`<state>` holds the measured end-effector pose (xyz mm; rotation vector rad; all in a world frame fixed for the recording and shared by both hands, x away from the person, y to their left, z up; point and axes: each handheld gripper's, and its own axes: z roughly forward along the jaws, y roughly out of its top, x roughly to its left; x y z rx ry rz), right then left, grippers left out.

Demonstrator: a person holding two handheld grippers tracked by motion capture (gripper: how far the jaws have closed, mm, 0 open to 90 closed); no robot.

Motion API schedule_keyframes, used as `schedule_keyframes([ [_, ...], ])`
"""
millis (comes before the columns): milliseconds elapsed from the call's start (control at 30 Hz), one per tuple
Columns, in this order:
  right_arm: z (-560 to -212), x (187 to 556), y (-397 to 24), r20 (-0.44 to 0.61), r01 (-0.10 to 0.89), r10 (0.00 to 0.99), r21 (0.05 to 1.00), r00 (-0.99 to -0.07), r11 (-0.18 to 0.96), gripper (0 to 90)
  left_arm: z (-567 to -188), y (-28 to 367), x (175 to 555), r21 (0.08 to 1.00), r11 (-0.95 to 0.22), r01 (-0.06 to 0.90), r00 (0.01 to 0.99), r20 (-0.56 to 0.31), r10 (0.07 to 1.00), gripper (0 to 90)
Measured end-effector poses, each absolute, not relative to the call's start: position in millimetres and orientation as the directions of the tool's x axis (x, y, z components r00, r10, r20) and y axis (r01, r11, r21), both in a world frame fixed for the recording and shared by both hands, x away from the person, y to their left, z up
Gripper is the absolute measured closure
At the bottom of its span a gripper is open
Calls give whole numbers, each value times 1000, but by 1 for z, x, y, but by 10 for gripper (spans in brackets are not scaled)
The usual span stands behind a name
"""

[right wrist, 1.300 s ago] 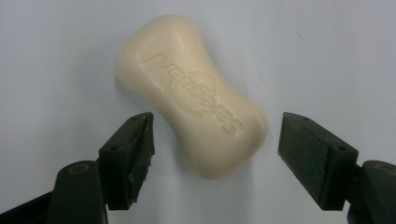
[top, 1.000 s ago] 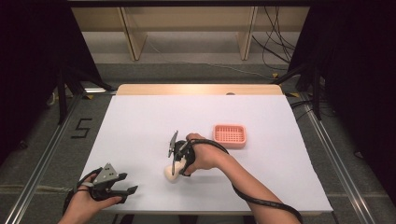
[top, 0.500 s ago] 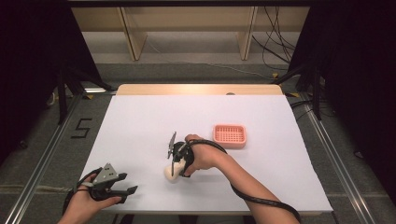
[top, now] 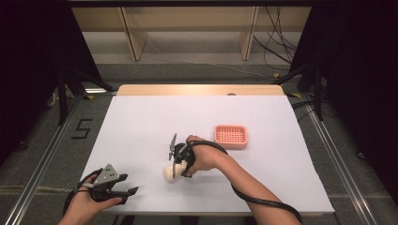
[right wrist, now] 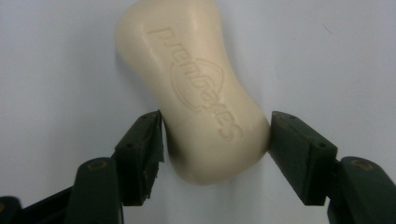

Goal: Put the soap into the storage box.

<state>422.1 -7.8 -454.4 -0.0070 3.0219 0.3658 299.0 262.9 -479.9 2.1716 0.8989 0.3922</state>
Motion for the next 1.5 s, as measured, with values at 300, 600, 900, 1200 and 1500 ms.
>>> schedule_keyframes([
  [300,-455,418,-6,-64,-8,7,227,-998,974,392,-481,262,298,732,-466,498,699,-21,715,352],
  [600,-454,420,2,-76,-42,-22,274,-997,961,339,-481,262,298,732,-468,496,700,-18,714,351],
  [900,-458,415,5,-40,18,29,251,-999,968,354,-481,263,299,726,-485,487,703,3,711,347],
  [1200,-459,412,11,-16,26,31,244,-999,969,373,-481,263,299,724,-490,486,707,5,707,347],
  [1500,-461,414,14,-26,-7,-1,224,-1000,974,382,-480,265,302,718,-533,448,733,47,678,344],
])
